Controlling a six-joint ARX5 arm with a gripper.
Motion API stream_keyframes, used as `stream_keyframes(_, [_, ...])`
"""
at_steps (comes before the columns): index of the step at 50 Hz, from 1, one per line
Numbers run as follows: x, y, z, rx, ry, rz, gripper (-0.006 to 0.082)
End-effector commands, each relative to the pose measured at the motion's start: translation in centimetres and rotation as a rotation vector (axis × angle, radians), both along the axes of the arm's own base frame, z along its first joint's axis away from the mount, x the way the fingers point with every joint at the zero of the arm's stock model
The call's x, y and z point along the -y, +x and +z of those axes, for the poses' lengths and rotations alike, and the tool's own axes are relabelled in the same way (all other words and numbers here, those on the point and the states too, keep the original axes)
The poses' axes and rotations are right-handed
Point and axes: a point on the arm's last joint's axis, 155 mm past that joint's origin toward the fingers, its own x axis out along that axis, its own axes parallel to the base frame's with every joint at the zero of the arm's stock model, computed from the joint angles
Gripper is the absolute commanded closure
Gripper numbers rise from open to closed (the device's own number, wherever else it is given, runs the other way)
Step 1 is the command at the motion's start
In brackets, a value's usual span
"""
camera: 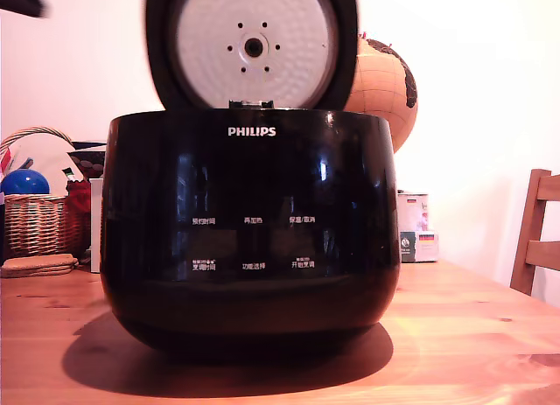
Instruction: Open the rice cooker by pressing the large metal button on the top of its lid with medium force
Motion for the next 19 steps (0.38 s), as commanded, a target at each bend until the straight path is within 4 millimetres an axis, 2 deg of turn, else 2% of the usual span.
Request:
stream_keyframes(1, [-1.0, 0.0, -1.4, -0.018, 0.051, 0.026, 0.0791])
stream_keyframes(9, [-2.4, -0.2, -1.4, -0.021, 0.064, 0.067, 0.0791])
stream_keyframes(19, [-2.6, -0.3, -1.5, -0.026, 0.066, 0.070, 0.0791])
